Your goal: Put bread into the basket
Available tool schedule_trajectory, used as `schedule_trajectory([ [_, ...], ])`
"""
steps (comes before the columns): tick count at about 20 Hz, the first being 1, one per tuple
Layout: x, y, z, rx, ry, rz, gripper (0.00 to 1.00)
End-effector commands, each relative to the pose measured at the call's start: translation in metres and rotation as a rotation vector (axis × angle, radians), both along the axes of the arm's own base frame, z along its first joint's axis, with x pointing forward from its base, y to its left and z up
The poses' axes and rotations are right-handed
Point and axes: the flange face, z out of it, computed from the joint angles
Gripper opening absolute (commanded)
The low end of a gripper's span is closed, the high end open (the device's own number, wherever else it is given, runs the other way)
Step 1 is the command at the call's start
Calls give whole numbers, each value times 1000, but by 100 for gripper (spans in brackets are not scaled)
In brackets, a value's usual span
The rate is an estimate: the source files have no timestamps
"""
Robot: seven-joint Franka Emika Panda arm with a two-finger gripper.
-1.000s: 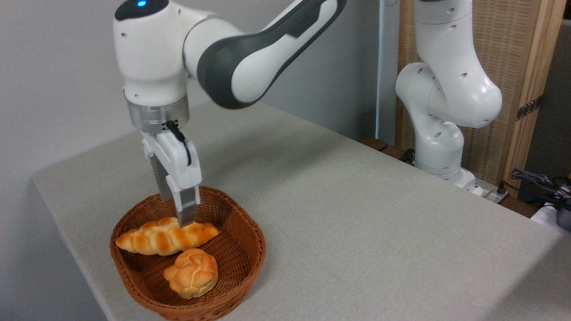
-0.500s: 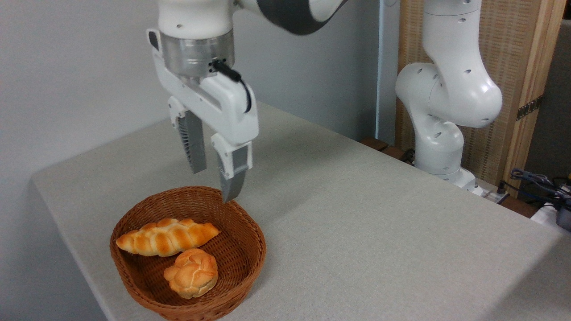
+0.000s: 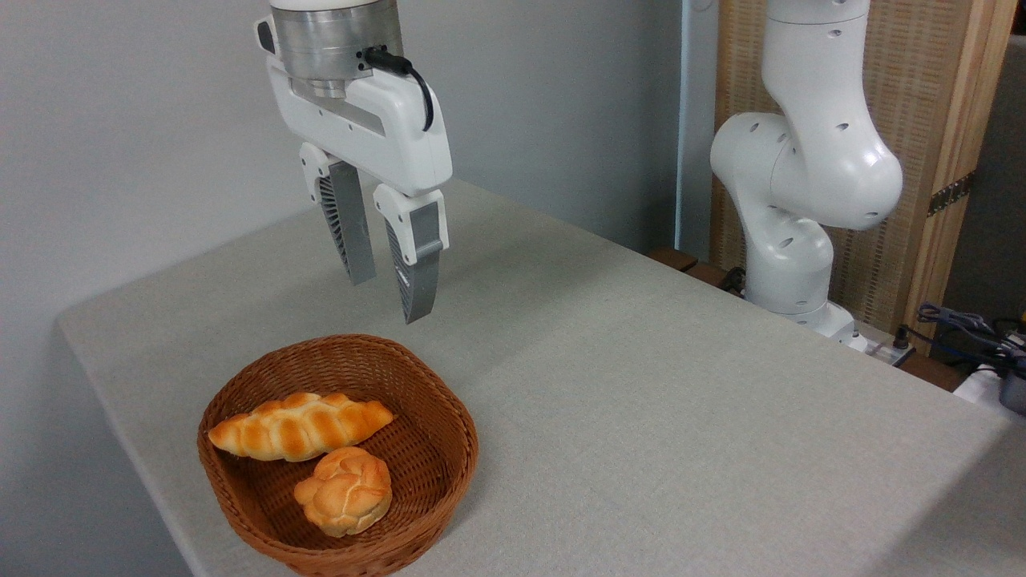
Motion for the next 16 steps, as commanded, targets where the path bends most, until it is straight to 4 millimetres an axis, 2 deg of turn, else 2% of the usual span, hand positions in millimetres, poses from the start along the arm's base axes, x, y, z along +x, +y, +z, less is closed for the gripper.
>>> schedule_trajectory([
  [1,-9,4,5,12,8,6,100],
  [16,-15,8,6,34,43,1,100],
])
